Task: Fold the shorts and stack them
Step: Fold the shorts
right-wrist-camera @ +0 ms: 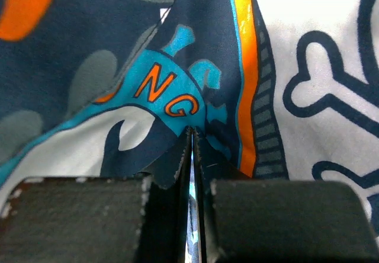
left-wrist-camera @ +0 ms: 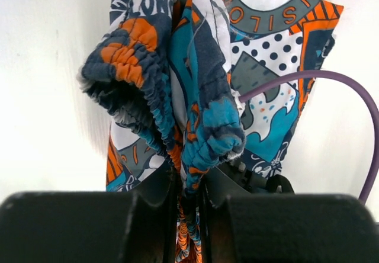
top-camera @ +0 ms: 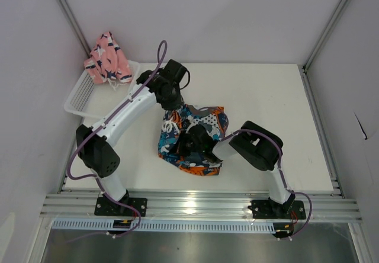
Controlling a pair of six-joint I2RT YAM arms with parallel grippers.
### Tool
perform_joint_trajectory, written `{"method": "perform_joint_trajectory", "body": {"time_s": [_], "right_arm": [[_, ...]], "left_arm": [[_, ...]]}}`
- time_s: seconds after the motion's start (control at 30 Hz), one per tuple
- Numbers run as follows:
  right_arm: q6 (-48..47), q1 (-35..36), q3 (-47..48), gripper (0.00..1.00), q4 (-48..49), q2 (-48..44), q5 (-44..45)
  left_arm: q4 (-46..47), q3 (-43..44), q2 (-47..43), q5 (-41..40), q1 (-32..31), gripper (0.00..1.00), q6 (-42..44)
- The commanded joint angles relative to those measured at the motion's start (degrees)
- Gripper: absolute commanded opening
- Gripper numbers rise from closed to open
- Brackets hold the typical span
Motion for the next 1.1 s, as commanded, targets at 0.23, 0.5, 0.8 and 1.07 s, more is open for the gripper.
{"method": "perform_joint_trajectory", "body": {"time_s": [0.23,0.5,0.8,1.07], "right_arm": [[-3.17,-3.55,-0.04,0.27,-4.75,-8.18,0.28],[-9.59,-7.86,-0.91,0.42,-21.97,-23.92,7.83],[-20.31,-20.06,-6.18,0.55,-44.13,-39.83,11.27],[-27.08,-27.64,-7.42,0.55,-53.89,-40.29,11.62]], "left_arm": [[2.14,-0.68,-1.16,-0.58,-1.42,0.00,-0.09],[1.26,1.16,-0.01,-2.08,-1.42,0.00,0.35],[1.87,0.98,1.22,-1.90,-1.95,0.00,1.59],[1.79,1.42,2.36,-3.13,-3.36,0.00,1.41]]}}
